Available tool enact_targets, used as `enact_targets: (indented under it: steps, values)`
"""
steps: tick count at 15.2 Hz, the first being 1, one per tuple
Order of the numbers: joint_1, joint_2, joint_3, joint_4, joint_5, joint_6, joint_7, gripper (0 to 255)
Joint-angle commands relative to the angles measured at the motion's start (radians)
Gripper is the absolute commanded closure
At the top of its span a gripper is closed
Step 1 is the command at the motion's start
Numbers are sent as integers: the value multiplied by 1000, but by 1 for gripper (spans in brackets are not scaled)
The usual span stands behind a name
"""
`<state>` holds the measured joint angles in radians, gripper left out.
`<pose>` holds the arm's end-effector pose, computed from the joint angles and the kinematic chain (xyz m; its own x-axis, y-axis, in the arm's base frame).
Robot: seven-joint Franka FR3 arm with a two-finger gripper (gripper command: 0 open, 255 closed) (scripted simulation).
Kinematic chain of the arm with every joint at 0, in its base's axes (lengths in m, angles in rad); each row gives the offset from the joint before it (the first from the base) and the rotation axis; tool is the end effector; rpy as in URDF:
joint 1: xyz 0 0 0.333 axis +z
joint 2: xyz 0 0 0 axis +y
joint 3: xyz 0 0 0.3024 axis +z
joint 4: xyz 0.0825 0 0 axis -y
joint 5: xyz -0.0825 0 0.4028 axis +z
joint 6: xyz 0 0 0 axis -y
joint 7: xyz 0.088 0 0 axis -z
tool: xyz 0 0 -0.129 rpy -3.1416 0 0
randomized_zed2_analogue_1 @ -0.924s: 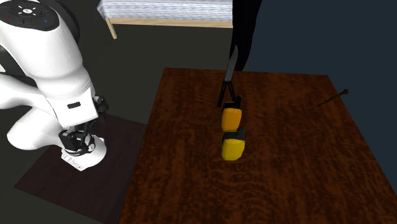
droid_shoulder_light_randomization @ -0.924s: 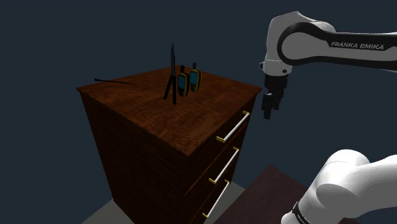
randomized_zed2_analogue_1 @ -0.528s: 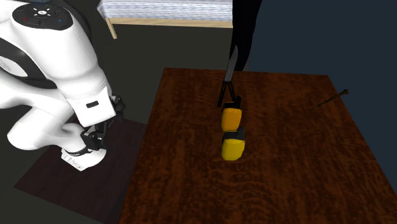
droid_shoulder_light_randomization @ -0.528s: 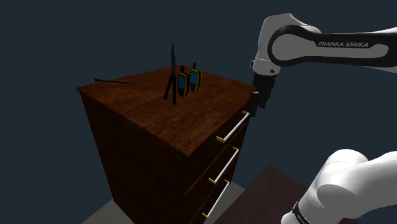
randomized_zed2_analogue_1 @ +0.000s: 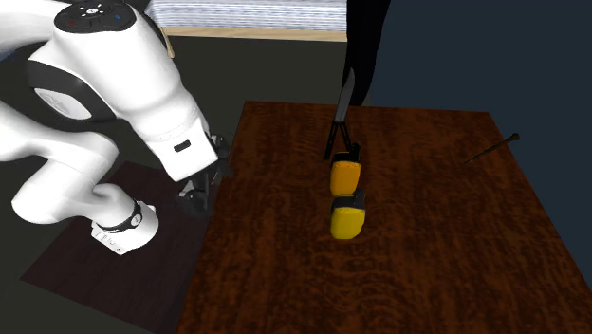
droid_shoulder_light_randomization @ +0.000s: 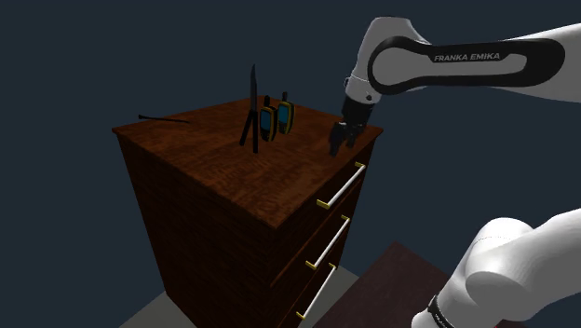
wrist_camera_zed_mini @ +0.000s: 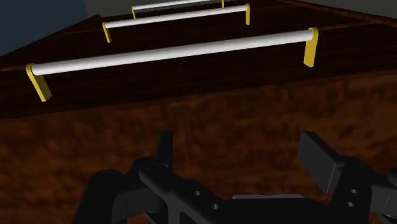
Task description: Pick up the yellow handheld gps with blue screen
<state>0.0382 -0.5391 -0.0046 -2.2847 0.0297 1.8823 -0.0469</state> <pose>0.4310 0.0171 0.5303 0.9879 0.0713 0.1374 0.0755 -0.9968 -0.0252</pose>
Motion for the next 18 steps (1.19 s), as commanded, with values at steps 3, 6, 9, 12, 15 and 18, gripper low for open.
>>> enact_targets:
  steps: [3, 6, 9, 12, 15, 18]
  values:
    - [17, 71, 7, 51, 41, 126, 16, 0]
    - [29, 127, 11, 98, 69, 212, 23, 0]
    - [40, 184, 15, 153, 97, 293, 29, 0]
    - [50, 240, 19, 213, 123, 367, 33, 0]
    - [60, 295, 23, 279, 148, 435, 35, 0]
    - [68, 350, 26, 351, 172, 497, 36, 0]
